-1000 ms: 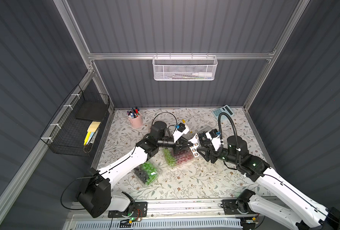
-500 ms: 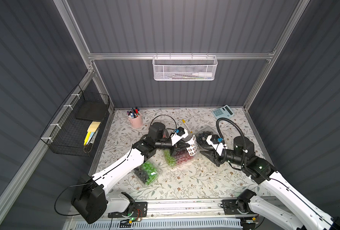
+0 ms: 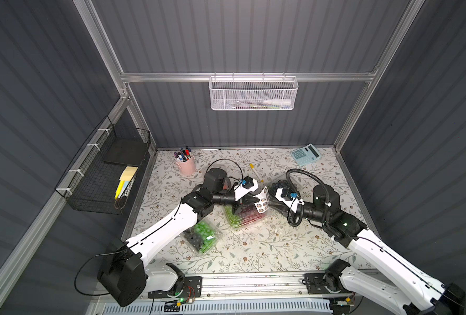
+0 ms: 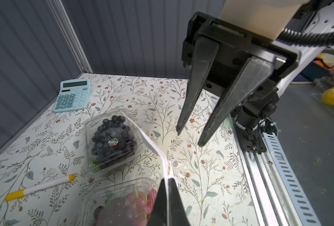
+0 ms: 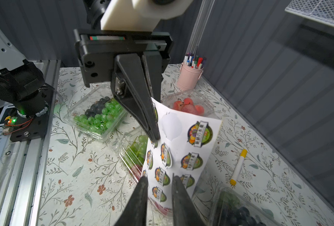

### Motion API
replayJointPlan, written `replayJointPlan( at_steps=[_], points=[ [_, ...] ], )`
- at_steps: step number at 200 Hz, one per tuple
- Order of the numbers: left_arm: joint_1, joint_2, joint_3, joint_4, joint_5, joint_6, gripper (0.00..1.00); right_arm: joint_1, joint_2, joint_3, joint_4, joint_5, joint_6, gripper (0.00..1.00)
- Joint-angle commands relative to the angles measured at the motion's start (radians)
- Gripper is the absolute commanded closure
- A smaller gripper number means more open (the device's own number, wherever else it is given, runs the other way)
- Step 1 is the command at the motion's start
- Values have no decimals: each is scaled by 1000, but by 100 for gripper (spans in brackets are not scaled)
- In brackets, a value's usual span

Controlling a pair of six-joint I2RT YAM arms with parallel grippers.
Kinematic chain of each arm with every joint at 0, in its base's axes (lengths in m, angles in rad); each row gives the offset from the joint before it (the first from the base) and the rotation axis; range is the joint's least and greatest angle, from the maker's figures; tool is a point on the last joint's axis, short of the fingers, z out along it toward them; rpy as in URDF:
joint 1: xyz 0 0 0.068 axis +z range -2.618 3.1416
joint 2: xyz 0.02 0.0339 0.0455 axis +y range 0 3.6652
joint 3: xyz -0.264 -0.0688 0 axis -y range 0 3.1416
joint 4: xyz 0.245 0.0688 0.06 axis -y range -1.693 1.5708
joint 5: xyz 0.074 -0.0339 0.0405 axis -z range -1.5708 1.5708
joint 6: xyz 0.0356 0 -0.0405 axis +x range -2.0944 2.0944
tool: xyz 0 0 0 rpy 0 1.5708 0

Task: Label fruit boxes
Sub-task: Tear off the label from the label sticker.

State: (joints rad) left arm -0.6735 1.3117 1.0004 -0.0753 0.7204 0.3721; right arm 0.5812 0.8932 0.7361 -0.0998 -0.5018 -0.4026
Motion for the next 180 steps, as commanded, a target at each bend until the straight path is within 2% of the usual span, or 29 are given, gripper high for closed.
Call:
replayJointPlan(
  at_steps=[1, 49, 126, 148, 180],
  points=[
    [-5, -19, 11, -9, -6, 21, 100, -1, 19, 7, 62, -21, -13, 75],
    [-5, -22, 8, 2, -3, 14, 100, -2, 53, 9, 96, -32, -4, 73],
    [-5, -20, 4, 29, 7, -8, 100, -2, 81, 14, 110, -50, 2, 75],
    [-5, -19, 4, 35, 5, -12, 100, -2, 83, 10, 114, -52, 4, 81],
    [-5, -15, 7, 38, -19, -37, 100, -1, 81, 8, 115, -59, -1, 95]
  ],
)
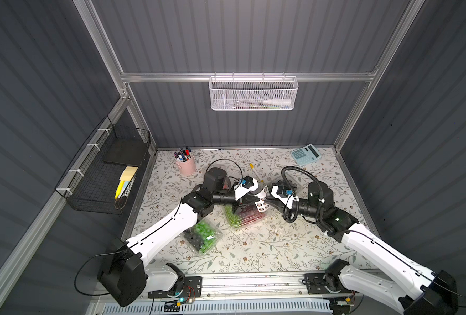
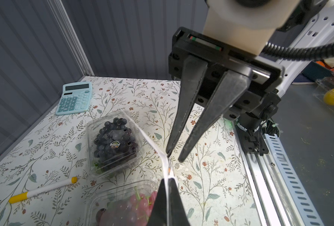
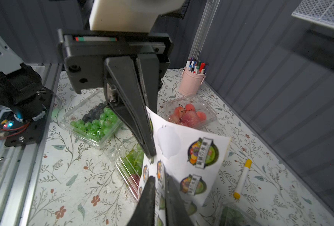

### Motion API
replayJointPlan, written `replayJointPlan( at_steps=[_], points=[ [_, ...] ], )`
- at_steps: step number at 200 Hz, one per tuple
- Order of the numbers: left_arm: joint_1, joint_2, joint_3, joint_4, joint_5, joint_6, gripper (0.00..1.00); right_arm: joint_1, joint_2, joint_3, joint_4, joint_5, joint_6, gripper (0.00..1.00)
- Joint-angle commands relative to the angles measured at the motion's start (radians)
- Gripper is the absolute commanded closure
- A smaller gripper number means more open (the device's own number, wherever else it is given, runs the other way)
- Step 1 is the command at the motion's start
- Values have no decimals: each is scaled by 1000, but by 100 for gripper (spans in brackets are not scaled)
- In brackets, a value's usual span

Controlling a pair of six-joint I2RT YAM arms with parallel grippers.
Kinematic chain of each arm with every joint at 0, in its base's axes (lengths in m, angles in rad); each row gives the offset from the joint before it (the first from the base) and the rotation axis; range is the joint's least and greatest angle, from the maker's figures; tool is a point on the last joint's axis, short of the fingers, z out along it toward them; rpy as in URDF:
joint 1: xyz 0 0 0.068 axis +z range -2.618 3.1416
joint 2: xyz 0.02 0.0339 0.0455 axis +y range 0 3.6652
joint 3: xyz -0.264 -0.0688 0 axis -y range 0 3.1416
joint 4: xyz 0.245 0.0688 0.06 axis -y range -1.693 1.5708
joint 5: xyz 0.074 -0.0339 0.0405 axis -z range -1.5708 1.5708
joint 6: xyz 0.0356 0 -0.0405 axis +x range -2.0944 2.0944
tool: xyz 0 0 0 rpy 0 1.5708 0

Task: Label fruit boxes
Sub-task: Tear off the label from the label sticker.

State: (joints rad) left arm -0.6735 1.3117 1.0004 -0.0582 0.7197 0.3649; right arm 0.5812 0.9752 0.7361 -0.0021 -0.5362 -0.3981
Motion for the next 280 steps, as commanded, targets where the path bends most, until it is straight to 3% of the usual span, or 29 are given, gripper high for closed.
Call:
replayJointPlan(
  at_steps=[1, 11, 92, 129, 143, 176, 229, 280],
  points=[
    [-5, -15, 7, 21, -20, -31, 100, -2, -1, 8, 17, -25, -6, 95],
    [-5, -13, 10, 21, -34, -47, 100, -2, -4, 5, 17, -25, -9, 100],
    [-4, 24, 21, 32, -161, -159, 100, -2, 5, 4, -41, -28, -75, 100],
    [-5, 20, 17, 31, -151, -152, 100, -1, 3, 2, -43, 18, -36, 100],
    [-5, 15, 12, 32, -131, -136, 100, -2, -2, 0, -31, 60, -13, 83],
    [-5, 9, 9, 29, -104, -116, 100, -2, 8, 2, 2, 103, -4, 71],
    [-5, 9, 8, 32, -83, -107, 100, -2, 56, 33, 26, 79, -18, 70],
    [-5, 4, 7, 31, -84, -104, 100, -2, 77, 45, 34, 58, -21, 77]
  ],
)
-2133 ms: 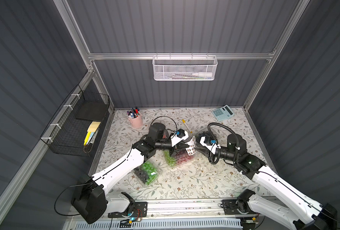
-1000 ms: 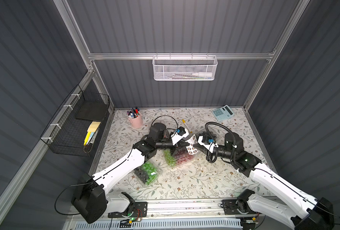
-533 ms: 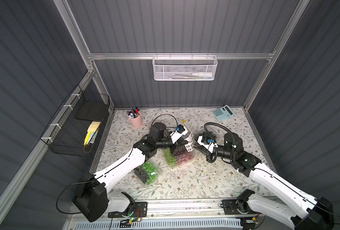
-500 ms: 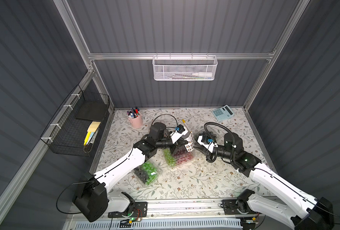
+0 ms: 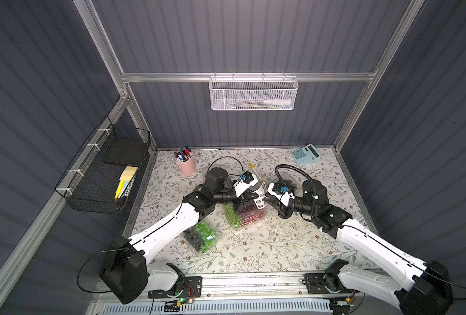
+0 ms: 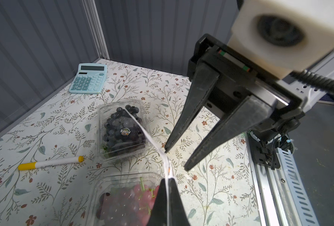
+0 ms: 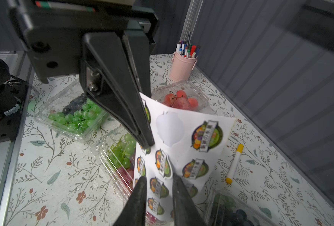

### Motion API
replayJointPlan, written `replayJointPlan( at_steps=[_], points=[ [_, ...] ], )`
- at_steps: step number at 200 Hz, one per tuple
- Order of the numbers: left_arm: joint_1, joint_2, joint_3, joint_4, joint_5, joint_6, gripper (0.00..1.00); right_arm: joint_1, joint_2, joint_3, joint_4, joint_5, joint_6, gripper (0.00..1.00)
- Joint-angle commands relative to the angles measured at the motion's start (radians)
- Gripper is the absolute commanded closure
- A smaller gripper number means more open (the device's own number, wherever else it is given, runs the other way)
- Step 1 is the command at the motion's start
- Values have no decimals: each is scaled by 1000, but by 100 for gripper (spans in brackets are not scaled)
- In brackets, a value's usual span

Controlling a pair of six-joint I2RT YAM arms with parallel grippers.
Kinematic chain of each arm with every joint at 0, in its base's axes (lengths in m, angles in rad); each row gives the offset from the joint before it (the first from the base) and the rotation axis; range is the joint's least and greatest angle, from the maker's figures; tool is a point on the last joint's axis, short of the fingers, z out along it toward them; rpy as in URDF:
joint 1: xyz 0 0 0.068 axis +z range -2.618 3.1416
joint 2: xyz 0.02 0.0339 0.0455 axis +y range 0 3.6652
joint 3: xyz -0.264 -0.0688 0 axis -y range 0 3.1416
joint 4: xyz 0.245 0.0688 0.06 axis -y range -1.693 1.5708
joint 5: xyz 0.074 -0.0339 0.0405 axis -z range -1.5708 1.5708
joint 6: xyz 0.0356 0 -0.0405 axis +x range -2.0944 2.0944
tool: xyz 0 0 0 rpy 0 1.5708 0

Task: Label fruit boxes
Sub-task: Tear off the label from the label sticker.

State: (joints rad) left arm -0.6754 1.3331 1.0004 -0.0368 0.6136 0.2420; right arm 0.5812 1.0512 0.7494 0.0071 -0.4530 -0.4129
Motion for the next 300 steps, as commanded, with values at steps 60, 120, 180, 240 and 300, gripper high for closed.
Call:
replayJointPlan(
  at_steps=[60, 120, 180, 240, 300],
  points=[
    [-3, -17, 9, 16, 28, 16, 100, -1, 4, 30, 35, -38, -3, 85],
    [-3, -15, 10, 20, 41, 14, 100, -1, 13, 30, 53, -23, 3, 78],
    [-3, -9, 17, 20, 22, -15, 100, -2, 12, 26, 49, -44, -6, 99],
    [-3, 4, 11, 61, 7, -108, 100, -2, -7, 6, 13, -49, -85, 100],
    [-3, 8, 21, 42, -13, -110, 100, -3, -3, 8, -29, -83, -135, 100]
  ],
)
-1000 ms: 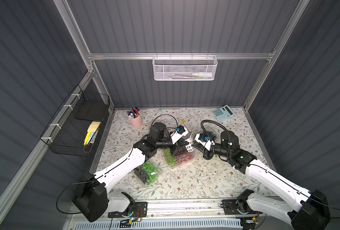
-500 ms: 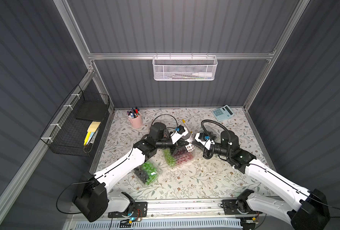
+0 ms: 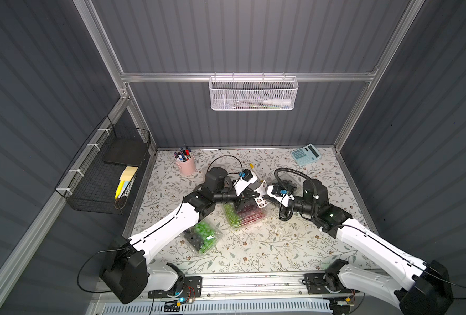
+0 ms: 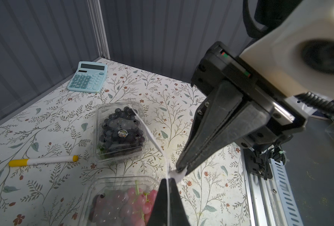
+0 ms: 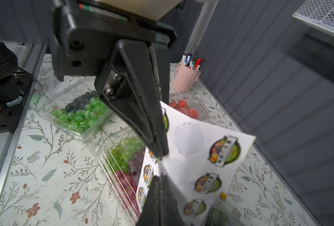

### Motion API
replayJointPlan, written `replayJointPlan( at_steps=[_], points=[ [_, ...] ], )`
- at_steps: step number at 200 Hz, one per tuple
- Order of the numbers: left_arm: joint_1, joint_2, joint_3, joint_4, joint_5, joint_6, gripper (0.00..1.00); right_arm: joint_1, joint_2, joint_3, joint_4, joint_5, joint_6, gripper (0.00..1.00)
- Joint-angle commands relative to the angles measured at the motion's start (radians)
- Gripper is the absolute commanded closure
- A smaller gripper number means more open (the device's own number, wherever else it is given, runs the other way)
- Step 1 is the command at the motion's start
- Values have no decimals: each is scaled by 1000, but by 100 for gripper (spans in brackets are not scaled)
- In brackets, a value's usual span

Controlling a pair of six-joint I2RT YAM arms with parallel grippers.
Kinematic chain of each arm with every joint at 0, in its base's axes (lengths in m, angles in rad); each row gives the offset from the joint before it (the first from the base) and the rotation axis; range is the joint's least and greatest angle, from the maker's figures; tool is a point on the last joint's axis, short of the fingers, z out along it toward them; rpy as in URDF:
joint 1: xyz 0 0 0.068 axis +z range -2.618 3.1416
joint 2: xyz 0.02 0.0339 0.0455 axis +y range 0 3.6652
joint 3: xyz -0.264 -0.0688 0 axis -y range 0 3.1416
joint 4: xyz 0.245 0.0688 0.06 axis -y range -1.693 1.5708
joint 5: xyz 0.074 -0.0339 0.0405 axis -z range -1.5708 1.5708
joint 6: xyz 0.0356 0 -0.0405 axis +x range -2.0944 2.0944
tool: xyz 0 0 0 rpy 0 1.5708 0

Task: Label fruit boxes
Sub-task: Tear off the label from the label sticker.

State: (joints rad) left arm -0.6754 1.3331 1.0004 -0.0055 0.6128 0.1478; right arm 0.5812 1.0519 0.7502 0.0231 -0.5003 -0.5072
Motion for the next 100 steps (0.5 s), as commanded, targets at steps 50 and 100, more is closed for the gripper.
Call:
replayJointPlan(
  at_steps=[50, 100],
  points=[
    [-2, 23, 33, -22, -145, -68, 100, -2, -10, 17, -84, -48, 20, 100],
    [74, 44, 17, -60, -244, -180, 100, -2, 61, 82, -155, -41, 319, 100]
  ],
)
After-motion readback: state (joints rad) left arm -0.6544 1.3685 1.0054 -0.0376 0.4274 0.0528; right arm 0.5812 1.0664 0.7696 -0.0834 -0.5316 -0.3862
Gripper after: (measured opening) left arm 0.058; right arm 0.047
